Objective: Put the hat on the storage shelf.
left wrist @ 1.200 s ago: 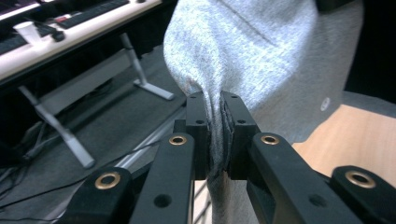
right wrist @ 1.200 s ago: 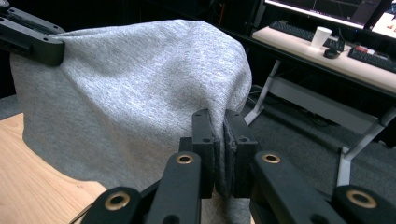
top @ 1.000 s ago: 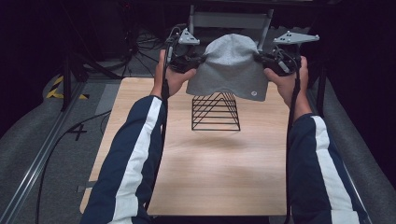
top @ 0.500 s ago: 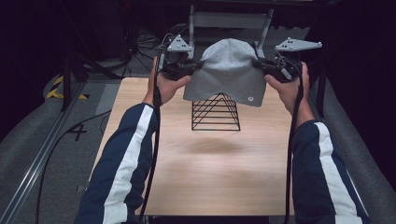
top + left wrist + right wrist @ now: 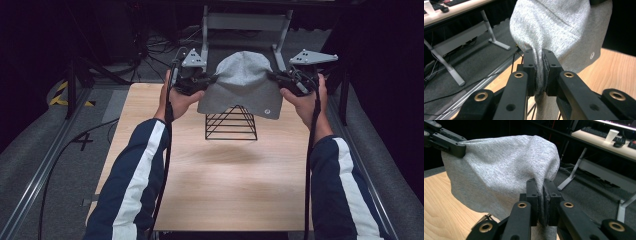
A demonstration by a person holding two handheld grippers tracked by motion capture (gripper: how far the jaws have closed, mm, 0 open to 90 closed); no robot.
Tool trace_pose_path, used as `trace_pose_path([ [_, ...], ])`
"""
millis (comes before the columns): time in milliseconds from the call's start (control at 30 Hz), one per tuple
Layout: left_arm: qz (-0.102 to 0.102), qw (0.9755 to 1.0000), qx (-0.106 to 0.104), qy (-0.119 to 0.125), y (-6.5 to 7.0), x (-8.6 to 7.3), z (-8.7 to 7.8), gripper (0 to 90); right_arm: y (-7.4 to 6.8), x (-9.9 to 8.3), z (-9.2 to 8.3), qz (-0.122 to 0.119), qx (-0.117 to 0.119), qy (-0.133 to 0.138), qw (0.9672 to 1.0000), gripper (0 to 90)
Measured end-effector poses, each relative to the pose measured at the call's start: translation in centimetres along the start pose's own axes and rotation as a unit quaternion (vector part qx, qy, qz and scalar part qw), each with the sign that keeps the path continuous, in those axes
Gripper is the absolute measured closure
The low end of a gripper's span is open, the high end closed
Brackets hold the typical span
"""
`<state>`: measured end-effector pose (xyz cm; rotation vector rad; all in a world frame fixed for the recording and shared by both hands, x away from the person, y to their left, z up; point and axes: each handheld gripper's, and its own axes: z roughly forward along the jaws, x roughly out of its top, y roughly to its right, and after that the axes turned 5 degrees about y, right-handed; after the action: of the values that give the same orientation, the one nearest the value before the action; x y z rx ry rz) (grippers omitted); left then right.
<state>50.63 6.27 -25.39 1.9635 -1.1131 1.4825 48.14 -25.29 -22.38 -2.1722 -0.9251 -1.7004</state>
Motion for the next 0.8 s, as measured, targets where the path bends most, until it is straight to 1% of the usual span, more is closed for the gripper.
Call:
trace_pose_path([
  [67,0.001,1.0000,-0.002,-0.003,0.0,-0.5,0.2,82.5,0.0,-0.7,0.3,0.003,0.003,-0.006,1.0000,84.3],
  [133,-0.004,1.0000,-0.003,-0.002,0.1,-1.2,0.5,82.5,0.1,-1.4,0.6,0.006,0.006,-0.008,0.9999,84.3],
  [200,-0.006,0.9999,-0.008,-0.004,0.1,-1.9,0.7,82.4,0.0,-2.2,0.9,0.008,0.012,-0.013,0.9998,84.3],
  [300,-0.013,0.9998,-0.015,0.000,0.4,-3.1,1.0,82.3,-0.2,-3.6,1.2,0.010,0.025,-0.017,0.9995,84.3],
  [333,-0.008,0.9999,-0.015,-0.003,0.5,-3.4,1.0,82.3,-0.3,-3.9,1.1,0.011,0.028,-0.018,0.9994,84.3],
  [400,-0.011,0.9998,-0.019,0.002,0.7,-4.1,0.9,82.3,-0.4,-4.6,1.0,0.010,0.036,-0.018,0.9991,84.2],
  [433,-0.008,0.9998,-0.016,0.003,0.7,-4.4,0.9,82.2,-0.5,-4.9,0.9,0.009,0.040,-0.019,0.9990,84.2],
  [467,-0.007,0.9999,-0.015,-0.002,0.8,-4.7,0.9,82.2,-0.6,-5.2,0.9,0.009,0.044,-0.018,0.9988,84.2],
  [500,-0.007,0.9999,-0.015,-0.002,0.8,-4.7,0.9,82.0,-0.8,-5.5,0.8,0.009,0.049,-0.019,0.9986,84.2],
  [533,-0.001,0.9999,-0.013,-0.002,1.0,-5.4,1.1,81.8,-0.9,-5.7,0.8,0.005,0.049,-0.022,0.9985,84.1],
  [567,0.000,0.9999,-0.017,-0.003,1.1,-5.7,1.1,81.7,-1.1,-6.0,0.9,0.002,0.050,-0.025,0.9984,84.2],
  [600,0.000,0.9999,-0.017,-0.003,1.1,-5.7,1.1,81.5,-1.1,-6.0,0.9,0.002,0.050,-0.025,0.9984,84.2],
  [633,-0.002,0.9998,-0.017,0.000,1.4,-6.2,1.3,81.1,-1.4,-6.6,1.0,-0.001,0.054,-0.028,0.9982,84.1],
  [700,0.000,0.9998,-0.021,0.001,1.5,-6.5,1.4,80.9,-1.5,-6.8,1.1,-0.002,0.054,-0.029,0.9981,84.1],
  [800,0.002,0.9999,-0.014,-0.003,1.8,-7.2,1.8,78.8,-1.6,-7.5,1.5,0.000,0.052,-0.036,0.9980,83.9],
])
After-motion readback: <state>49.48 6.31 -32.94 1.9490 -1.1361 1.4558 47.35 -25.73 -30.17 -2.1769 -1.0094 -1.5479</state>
